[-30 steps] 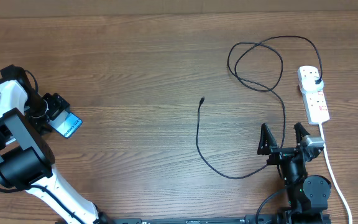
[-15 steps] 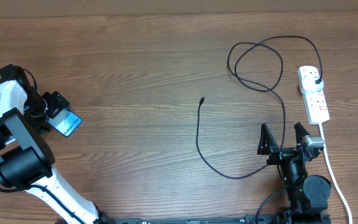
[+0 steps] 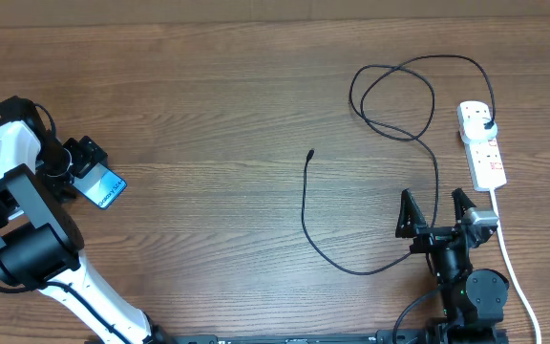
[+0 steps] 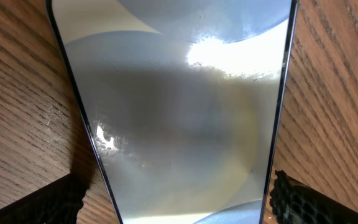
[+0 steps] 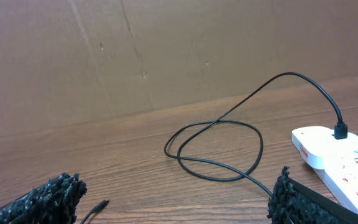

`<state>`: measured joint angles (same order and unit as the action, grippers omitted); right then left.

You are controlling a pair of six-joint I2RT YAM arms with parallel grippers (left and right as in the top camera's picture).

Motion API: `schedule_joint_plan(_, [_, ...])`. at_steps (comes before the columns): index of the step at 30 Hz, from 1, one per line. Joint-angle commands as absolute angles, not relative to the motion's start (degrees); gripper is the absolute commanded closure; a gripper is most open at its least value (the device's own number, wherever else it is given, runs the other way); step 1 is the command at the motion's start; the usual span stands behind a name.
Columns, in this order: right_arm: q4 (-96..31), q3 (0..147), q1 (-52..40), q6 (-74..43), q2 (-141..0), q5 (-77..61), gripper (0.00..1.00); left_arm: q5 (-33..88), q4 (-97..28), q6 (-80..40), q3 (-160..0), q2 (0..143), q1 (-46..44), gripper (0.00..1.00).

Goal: Plug charger to phone and switch on socket

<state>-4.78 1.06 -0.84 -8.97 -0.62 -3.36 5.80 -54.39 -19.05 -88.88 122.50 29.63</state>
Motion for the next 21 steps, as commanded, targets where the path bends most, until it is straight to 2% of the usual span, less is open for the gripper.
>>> schedule_joint_plan(1, [-4.62,0.45,-1.17,-9.15,-0.16,-2.61,0.0,7.53,-54.15,-18.0,-89.89,124.07,29.23,0.0])
schedule_joint_plan(21, [-4.62,0.45,-1.17,-9.15,-0.16,-2.61,0.0,5.5,-55.09,-24.01,-89.82,125.95,29.23,0.0])
